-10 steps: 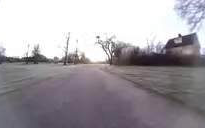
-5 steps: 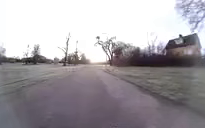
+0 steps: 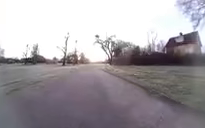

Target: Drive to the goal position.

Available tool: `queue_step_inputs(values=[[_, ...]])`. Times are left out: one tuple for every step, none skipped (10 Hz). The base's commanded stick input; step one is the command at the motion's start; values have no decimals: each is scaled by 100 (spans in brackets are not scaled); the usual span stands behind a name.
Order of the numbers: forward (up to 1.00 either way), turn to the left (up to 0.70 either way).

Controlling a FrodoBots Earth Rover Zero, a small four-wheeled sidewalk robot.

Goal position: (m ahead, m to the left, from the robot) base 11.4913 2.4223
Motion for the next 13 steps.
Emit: queue_step_inputs(values=[[100,40],[100,40],[100,13],[100,0],[100,0],[100,0],[100,0],[100,0],[100,0],[100,0],[100,0],[100,0],[100,0]])
